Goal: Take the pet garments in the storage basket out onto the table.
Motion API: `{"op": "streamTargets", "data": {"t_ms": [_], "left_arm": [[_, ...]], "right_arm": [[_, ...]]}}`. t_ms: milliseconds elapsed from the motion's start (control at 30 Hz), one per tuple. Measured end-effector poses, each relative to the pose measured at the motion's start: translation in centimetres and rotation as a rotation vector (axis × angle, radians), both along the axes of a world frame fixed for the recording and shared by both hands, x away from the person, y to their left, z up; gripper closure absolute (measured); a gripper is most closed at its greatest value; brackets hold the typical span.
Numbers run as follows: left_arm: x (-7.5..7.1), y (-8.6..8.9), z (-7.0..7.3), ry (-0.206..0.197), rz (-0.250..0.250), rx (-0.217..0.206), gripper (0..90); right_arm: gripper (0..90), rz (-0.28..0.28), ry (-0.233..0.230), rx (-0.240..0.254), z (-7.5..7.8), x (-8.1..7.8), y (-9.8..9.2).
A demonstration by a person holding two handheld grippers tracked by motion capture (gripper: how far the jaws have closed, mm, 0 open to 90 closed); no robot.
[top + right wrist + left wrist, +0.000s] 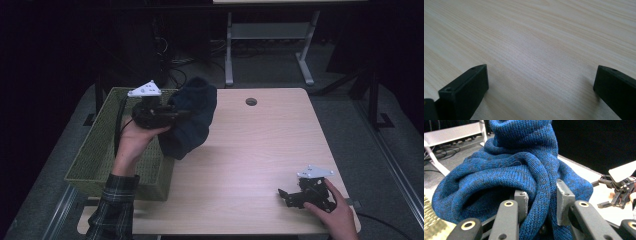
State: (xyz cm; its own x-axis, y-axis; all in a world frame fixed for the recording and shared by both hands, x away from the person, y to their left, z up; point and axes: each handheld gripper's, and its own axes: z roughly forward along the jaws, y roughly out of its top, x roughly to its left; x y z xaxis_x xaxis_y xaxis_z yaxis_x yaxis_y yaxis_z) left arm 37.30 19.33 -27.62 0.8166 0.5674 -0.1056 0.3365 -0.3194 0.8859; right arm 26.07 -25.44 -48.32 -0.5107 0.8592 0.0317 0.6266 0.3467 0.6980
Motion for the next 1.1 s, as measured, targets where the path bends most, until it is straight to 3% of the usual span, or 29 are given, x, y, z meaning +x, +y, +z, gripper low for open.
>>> {"op": "streamTargets", "data": {"t_ms": [433, 1100], "left_arm": [[1.1, -5.1, -0.3, 0.009, -0.079, 0.031, 68.4], [2.0, -13.3, -3.3, 0.031, -0.181, 0.088, 68.4]], "right_arm": [[0.0, 0.003, 0.0, -0.001, 0.0, 0.0, 0.0], [0.0, 0.007, -0.001, -0.003, 0.0, 0.0, 0.0]]}}
